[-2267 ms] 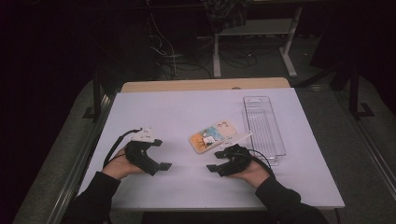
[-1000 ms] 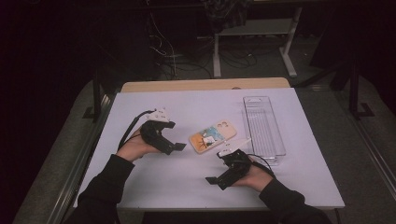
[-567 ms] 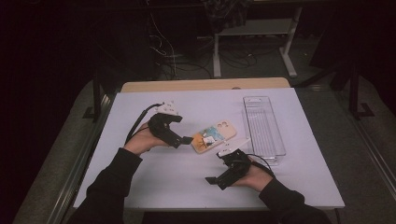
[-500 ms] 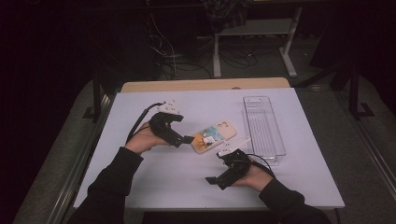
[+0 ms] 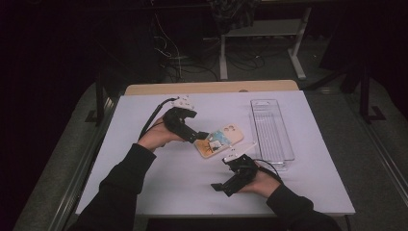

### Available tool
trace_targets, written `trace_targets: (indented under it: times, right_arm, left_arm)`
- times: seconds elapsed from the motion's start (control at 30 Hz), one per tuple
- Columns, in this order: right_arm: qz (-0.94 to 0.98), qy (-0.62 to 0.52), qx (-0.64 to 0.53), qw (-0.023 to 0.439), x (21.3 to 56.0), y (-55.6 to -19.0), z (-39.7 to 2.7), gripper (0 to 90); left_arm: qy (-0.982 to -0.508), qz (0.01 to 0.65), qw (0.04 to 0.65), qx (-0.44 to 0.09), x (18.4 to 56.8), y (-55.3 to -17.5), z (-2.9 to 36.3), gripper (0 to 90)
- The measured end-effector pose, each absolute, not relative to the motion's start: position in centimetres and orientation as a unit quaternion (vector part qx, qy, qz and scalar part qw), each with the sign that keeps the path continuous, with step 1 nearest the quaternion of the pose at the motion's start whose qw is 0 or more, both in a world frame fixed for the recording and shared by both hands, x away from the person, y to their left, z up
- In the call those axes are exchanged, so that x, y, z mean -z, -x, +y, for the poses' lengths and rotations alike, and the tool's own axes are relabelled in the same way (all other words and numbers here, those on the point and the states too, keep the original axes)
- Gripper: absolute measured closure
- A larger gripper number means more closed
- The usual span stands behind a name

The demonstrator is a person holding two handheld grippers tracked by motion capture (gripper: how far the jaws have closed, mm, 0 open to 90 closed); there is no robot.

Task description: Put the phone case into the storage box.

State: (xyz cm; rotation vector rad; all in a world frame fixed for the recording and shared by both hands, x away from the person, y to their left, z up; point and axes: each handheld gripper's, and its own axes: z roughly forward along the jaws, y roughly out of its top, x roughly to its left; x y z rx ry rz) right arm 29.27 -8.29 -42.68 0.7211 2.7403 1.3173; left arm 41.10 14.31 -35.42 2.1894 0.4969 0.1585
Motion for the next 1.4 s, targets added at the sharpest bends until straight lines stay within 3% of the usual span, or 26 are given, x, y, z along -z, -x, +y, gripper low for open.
trace_targets:
  times: [0.83, 1.4]
  right_arm:
    - [0.878, -0.229, -0.42, 0.008, 42.8, -29.2, -8.2, 0.3]
    - [0.881, -0.224, -0.416, 0.005, 42.9, -29.1, -8.0, 0.3]
  left_arm:
    - [-0.881, 0.191, 0.426, -0.073, 34.3, -43.7, 10.0, 0.0]
    - [-0.885, 0.196, 0.415, -0.077, 34.9, -43.8, 9.5, 0.0]
